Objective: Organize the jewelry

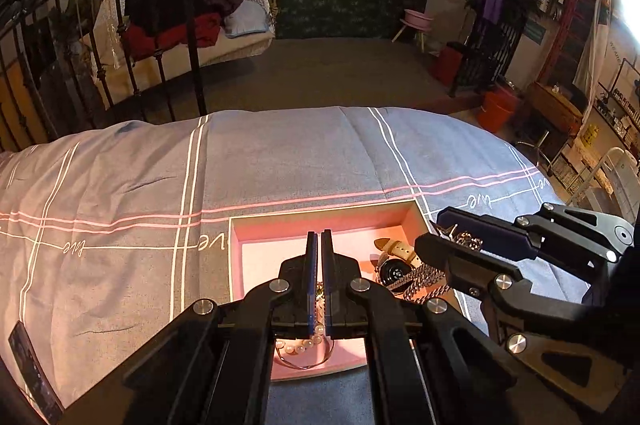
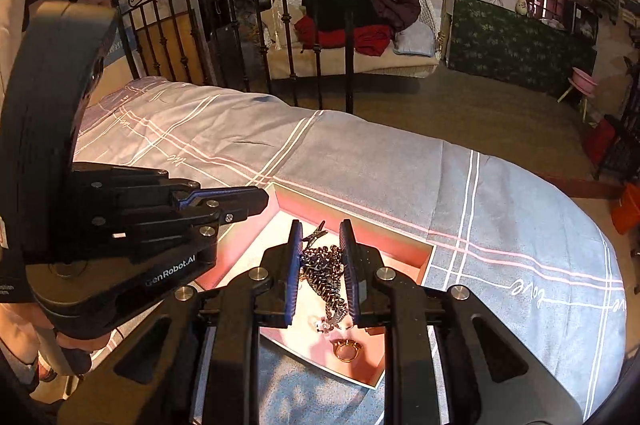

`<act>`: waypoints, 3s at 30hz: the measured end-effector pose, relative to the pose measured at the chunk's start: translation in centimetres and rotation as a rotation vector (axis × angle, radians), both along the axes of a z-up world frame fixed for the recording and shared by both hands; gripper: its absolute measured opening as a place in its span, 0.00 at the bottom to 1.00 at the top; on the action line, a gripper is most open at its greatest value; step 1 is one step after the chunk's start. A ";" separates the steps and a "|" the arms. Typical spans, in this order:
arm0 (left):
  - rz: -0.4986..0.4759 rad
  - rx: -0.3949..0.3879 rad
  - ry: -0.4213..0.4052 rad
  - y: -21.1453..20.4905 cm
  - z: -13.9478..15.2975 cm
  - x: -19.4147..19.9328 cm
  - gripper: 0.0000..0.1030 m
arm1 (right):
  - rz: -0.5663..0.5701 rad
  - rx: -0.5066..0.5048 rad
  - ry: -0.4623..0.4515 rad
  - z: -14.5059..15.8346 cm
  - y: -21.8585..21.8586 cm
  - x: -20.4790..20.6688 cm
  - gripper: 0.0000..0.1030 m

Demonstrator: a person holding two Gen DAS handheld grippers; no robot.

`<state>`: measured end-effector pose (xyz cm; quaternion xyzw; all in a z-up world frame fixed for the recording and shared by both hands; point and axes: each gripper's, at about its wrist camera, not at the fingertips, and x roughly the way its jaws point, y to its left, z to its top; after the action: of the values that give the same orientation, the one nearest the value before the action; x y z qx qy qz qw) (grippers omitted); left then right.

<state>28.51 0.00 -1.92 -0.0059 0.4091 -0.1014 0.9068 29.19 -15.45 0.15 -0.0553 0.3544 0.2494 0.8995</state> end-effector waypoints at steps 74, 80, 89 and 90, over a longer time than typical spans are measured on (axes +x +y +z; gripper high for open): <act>0.100 0.007 -0.494 -0.3 3.9 -18.4 0.94 | -0.263 0.072 -0.494 -2.5 -3.8 -20.1 0.95; 0.100 0.008 -0.499 -0.2 3.4 -19.3 0.94 | -0.272 0.074 -0.519 -2.1 -4.2 -21.4 0.95; 0.108 0.011 -0.493 0.0 3.3 -19.2 0.94 | -0.275 0.053 -0.505 -1.9 -4.0 -20.5 0.95; 0.108 0.010 -0.490 0.0 3.3 -19.2 0.94 | -0.274 0.051 -0.501 -1.9 -4.0 -20.4 0.95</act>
<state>9.31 0.00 1.37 0.0016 0.1765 -0.0489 0.9831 8.81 -19.45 -1.75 -0.0439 0.1187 0.1127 0.9855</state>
